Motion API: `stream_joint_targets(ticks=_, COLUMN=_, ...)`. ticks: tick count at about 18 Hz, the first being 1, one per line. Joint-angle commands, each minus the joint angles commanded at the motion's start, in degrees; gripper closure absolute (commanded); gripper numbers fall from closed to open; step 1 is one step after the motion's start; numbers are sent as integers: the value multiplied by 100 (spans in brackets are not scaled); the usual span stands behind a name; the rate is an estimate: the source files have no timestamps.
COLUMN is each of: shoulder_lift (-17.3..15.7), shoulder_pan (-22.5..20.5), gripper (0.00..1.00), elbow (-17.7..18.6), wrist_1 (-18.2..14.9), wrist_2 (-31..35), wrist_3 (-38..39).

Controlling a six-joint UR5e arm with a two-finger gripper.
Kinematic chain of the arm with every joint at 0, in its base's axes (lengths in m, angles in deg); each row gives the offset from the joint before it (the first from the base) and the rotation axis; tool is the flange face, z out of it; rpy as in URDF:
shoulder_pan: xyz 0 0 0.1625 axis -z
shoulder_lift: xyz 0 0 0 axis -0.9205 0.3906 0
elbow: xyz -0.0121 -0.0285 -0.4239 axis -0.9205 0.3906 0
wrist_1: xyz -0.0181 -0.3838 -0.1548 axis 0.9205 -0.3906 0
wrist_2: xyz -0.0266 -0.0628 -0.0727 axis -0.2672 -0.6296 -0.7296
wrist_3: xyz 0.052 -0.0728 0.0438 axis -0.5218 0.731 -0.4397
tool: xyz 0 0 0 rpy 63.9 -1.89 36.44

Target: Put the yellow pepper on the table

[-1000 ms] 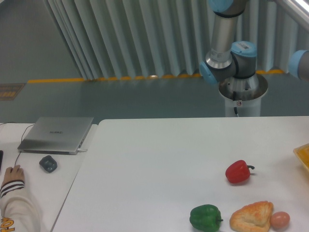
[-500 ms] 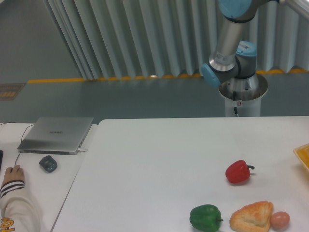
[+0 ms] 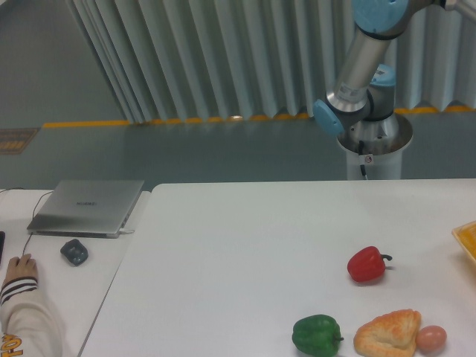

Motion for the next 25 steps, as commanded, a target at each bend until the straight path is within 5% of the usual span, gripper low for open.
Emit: stream_joint_targets(ticks=25, shoulder_lift=439, shoulder_pan=-264, gripper=0, elbow=-167, wrist_1=184, wrist_2=18, wrist_3=-158)
